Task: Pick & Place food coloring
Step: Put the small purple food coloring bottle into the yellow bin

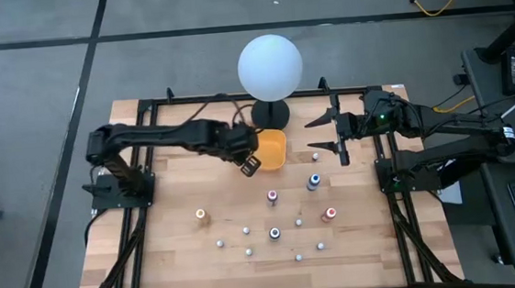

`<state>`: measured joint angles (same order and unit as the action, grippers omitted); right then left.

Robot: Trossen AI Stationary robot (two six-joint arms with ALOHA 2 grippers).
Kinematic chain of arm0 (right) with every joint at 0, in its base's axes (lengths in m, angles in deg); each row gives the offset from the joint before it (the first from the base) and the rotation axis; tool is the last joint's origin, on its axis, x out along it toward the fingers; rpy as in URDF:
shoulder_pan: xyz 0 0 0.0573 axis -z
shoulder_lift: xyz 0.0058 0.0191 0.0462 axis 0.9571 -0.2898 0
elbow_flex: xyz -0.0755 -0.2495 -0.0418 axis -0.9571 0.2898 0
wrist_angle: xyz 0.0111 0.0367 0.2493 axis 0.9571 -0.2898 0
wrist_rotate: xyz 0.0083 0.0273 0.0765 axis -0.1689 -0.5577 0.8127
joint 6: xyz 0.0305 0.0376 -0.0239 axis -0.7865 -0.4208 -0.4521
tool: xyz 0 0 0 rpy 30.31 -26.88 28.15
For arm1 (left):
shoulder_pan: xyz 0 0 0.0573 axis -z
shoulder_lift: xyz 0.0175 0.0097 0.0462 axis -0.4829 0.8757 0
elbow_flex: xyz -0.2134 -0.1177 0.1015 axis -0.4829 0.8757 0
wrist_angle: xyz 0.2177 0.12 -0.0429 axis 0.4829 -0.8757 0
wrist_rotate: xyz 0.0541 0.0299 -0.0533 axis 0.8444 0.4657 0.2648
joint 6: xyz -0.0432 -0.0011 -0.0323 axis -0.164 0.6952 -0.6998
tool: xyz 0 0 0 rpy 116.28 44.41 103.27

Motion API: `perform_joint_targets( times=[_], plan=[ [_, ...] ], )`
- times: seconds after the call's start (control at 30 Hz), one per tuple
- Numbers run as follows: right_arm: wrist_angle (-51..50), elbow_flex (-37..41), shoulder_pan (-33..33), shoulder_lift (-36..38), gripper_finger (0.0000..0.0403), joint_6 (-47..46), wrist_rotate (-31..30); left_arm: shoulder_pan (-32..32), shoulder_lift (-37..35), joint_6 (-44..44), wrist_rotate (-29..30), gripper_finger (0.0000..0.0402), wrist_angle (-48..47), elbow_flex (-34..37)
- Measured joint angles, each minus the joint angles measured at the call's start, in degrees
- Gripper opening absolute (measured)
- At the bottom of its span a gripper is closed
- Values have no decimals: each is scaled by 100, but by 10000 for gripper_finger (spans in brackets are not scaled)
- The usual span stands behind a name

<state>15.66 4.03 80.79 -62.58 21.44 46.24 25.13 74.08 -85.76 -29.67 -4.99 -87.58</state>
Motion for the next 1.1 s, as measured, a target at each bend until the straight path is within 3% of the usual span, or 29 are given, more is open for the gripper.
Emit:
perform_joint_targets(
  times=[0.37, 0.53, 0.77, 1.1],
  plan=[
    [-632, -1, 0, 0, 241, -168, 44, -646, 959, 817, -507, 42, 358, 2],
    [-716, -1, 0, 0, 241, -158, 46, -806, 1053, 921, -552, 44, 326, 17],
    [-737, -2, 0, 0, 241, -123, 48, -788, 1003, 694, -627, 42, 709, 698],
    [-737, 0, 2, 0, 241, 22, 48, -847, 988, 570, -558, 43, 1152, 1024]
  ],
)
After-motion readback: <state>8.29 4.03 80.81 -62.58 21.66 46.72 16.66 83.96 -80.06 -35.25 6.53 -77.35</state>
